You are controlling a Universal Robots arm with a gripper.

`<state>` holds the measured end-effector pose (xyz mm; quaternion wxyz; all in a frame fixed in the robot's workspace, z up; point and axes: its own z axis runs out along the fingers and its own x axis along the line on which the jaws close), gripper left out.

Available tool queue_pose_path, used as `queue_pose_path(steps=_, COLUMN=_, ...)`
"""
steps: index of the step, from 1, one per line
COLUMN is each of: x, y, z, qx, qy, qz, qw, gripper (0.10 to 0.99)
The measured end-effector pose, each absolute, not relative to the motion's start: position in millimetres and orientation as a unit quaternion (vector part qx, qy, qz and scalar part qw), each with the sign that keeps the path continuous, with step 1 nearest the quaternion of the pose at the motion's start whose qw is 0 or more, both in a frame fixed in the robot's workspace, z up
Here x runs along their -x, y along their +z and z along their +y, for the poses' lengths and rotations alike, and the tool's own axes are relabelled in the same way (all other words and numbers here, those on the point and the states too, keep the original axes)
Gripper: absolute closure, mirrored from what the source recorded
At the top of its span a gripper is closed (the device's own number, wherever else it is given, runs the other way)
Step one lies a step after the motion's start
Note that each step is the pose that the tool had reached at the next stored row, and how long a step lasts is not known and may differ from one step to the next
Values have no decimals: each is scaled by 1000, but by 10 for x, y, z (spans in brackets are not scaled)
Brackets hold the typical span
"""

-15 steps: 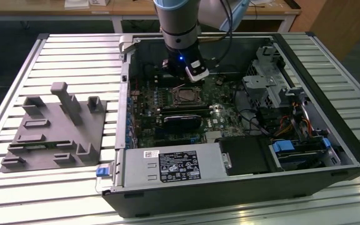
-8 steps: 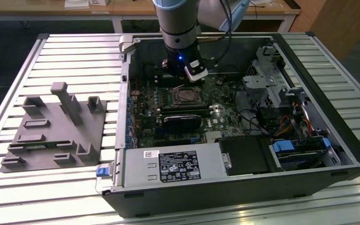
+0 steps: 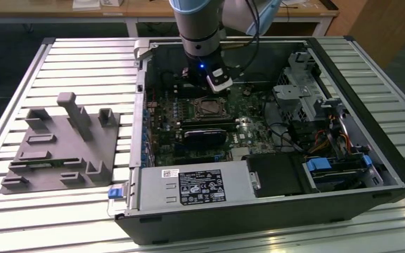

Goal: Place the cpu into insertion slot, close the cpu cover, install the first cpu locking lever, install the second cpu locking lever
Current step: 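Install the first cpu locking lever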

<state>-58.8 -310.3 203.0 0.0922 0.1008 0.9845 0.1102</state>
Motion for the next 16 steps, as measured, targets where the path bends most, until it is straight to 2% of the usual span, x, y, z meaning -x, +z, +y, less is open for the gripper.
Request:
queue_pose_path(steps=6, x=593, y=2012, z=-3073, qx=-106, qy=110, qz=984, qw=94, gripper=980)
queue_pose_path(steps=16, x=593, y=1961, z=-3073, qx=-112, qy=109, qz=982, qw=105, gripper=980)
